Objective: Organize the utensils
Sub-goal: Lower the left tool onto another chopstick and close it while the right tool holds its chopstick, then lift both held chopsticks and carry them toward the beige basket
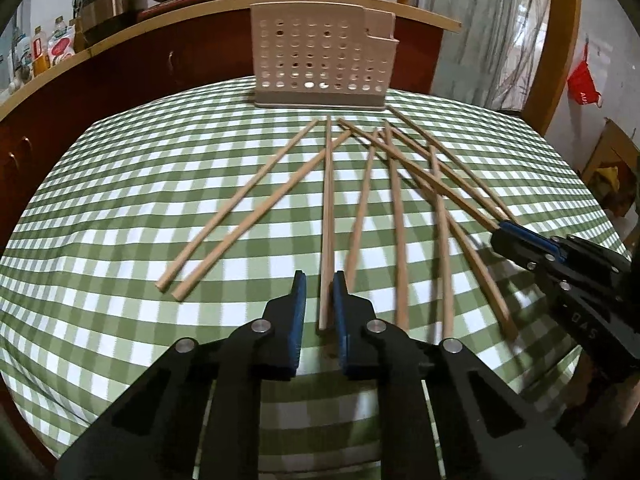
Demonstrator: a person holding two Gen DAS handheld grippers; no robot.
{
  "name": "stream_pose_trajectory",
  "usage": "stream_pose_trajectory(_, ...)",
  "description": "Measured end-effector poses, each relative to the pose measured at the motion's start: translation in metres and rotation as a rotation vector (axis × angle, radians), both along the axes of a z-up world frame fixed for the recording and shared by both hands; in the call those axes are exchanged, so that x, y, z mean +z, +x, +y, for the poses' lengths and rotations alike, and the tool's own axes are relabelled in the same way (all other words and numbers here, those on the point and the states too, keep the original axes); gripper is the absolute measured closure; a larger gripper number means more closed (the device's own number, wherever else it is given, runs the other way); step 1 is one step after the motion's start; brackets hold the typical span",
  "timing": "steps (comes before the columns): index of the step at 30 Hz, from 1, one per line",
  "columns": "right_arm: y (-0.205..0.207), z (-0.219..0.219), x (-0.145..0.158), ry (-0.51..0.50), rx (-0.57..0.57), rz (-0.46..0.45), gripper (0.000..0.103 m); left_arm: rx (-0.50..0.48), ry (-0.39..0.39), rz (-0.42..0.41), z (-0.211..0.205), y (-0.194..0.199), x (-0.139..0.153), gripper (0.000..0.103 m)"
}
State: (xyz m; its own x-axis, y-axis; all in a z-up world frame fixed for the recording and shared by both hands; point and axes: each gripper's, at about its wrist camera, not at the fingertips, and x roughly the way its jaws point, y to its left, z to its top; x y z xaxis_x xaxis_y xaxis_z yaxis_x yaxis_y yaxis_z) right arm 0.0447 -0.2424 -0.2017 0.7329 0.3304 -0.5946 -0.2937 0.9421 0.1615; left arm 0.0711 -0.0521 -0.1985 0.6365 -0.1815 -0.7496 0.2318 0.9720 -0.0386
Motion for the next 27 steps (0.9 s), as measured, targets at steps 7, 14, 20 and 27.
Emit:
stream_pose_trajectory(7,0.001,0.002,0.000,-0.001,0.003,0.003,0.096,0.003,0.011,0.021,0.006,0.004,-0.006,0.084)
stream_pose_trajectory(14,0.001,0.002,0.000,-0.001,0.002,0.002,0.096,-0.015,0.024,-0.003,0.002,-0.001,-0.008,0.063)
stream_pose_trajectory(20,0.000,0.002,0.000,-0.001,0.000,0.000,0.096,-0.031,0.020,-0.044,0.002,-0.006,-0.010,0.068)
stream_pose_trajectory(27,-0.001,0.002,0.003,0.000,-0.001,-0.008,0.096,-0.063,-0.040,-0.038,0.008,-0.006,-0.008,0.097)
